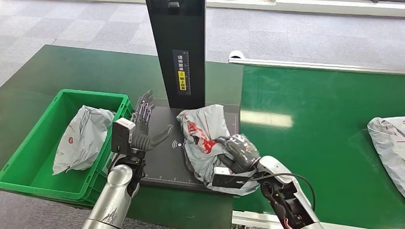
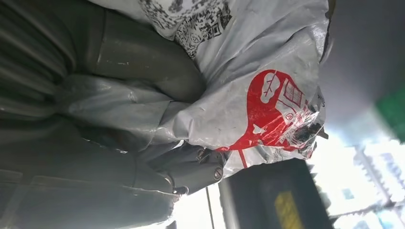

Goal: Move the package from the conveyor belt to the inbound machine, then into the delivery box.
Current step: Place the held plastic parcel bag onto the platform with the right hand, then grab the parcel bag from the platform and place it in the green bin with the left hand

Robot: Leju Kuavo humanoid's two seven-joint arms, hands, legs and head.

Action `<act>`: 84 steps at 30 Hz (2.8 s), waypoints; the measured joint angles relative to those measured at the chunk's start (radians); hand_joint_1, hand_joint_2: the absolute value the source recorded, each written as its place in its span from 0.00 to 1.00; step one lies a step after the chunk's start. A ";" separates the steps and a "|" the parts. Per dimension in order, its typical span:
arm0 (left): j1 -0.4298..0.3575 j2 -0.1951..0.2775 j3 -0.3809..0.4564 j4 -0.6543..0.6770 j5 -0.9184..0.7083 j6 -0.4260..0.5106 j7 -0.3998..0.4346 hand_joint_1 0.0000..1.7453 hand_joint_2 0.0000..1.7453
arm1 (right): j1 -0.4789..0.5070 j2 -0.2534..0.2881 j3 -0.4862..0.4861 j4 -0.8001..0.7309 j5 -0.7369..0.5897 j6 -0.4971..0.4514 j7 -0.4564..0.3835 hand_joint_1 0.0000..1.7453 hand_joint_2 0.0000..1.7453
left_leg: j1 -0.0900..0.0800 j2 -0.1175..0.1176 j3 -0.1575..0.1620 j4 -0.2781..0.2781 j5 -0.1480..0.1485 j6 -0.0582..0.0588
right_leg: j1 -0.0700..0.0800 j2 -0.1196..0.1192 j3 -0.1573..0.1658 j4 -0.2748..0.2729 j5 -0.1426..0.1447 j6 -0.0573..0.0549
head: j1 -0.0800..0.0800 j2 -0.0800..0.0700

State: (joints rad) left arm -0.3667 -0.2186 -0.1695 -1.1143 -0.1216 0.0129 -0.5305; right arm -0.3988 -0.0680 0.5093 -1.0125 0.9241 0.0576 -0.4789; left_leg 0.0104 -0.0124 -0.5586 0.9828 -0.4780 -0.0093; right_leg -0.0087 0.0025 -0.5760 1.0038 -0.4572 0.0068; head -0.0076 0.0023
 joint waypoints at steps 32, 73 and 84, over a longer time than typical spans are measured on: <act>-0.021 0.000 -0.014 0.040 0.024 0.026 0.000 0.00 1.00 | -0.145 0.060 0.276 0.202 -0.170 -0.270 -0.063 0.00 1.00 | 0.000 0.001 0.001 0.000 0.000 0.000 | 0.000 0.002 -0.001 0.000 0.000 0.000 | 0.000 0.000; 0.001 -0.005 -0.021 0.027 -0.018 -0.071 -0.017 0.00 1.00 | 0.080 0.140 -0.318 -0.126 -1.060 0.043 -0.003 0.00 1.00 | 0.000 0.001 -0.001 0.000 0.000 0.000 | 0.000 0.001 -0.002 0.000 0.000 0.000 | 0.000 0.000; -0.006 -0.022 -0.112 0.021 -0.061 -0.159 -0.009 0.00 1.00 | 0.080 0.151 -0.406 -0.164 -1.030 -0.014 0.030 0.00 1.00 | 0.000 0.001 -0.001 0.000 0.000 0.000 | 0.000 0.002 -0.002 0.000 0.000 0.000 | 0.000 0.000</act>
State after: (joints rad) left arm -0.3732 -0.2404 -0.2810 -1.0933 -0.1822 -0.1465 -0.5394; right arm -0.3191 0.0835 0.1034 -1.1766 -0.1059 0.0431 -0.4487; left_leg 0.0103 -0.0110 -0.5594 0.9830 -0.4781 -0.0093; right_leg -0.0088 0.0044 -0.5784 1.0039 -0.4569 0.0066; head -0.0077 0.0024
